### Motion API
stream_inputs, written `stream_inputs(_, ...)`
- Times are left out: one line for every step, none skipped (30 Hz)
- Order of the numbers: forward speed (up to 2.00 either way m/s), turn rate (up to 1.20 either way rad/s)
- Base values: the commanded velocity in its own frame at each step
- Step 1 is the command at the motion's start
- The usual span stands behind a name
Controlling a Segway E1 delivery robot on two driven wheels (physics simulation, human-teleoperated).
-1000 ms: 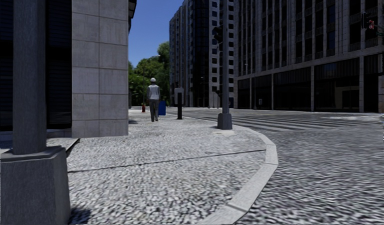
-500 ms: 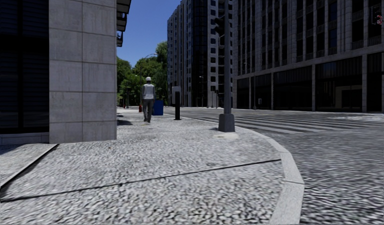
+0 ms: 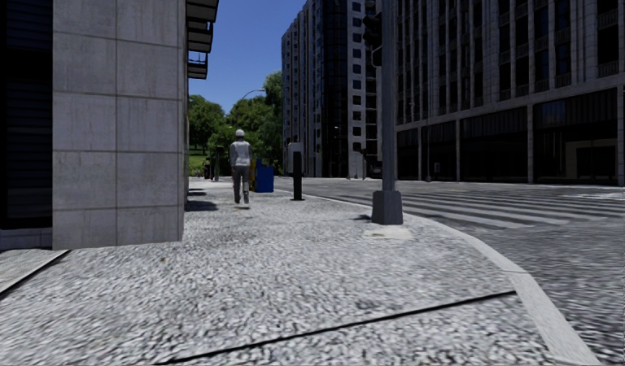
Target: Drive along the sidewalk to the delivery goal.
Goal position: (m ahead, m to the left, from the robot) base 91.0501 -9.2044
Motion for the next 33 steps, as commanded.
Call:
stream_inputs(1.26, 0.23)
stream_inputs(1.26, 0.23)
stream_inputs(1.26, 0.23)
stream_inputs(1.26, 0.23)
stream_inputs(1.26, 0.23)
stream_inputs(1.26, 0.23)
stream_inputs(1.26, 0.23)
stream_inputs(1.26, 0.23)
stream_inputs(1.26, 0.23)
stream_inputs(1.26, 0.23)
stream_inputs(1.26, 0.23)
stream_inputs(1.26, 0.23)
stream_inputs(1.26, 0.23)
stream_inputs(1.26, 0.00)
stream_inputs(1.26, 0.00)
stream_inputs(1.26, 0.00)
stream_inputs(1.26, 0.00)
stream_inputs(1.26, 0.00)
stream_inputs(1.26, 0.00)
stream_inputs(1.26, 0.00)
stream_inputs(1.26, 0.00)
stream_inputs(1.26, 0.00)
stream_inputs(1.26, 0.00)
stream_inputs(1.26, 0.00)
stream_inputs(1.27, 0.00)
stream_inputs(1.27, 0.00)
stream_inputs(1.31, 0.00)
stream_inputs(2.00, 0.00)
stream_inputs(2.00, 0.00)
stream_inputs(2.00, 0.00)
stream_inputs(2.00, 0.00)
stream_inputs(2.00, 0.00)
stream_inputs(2.00, 0.00)
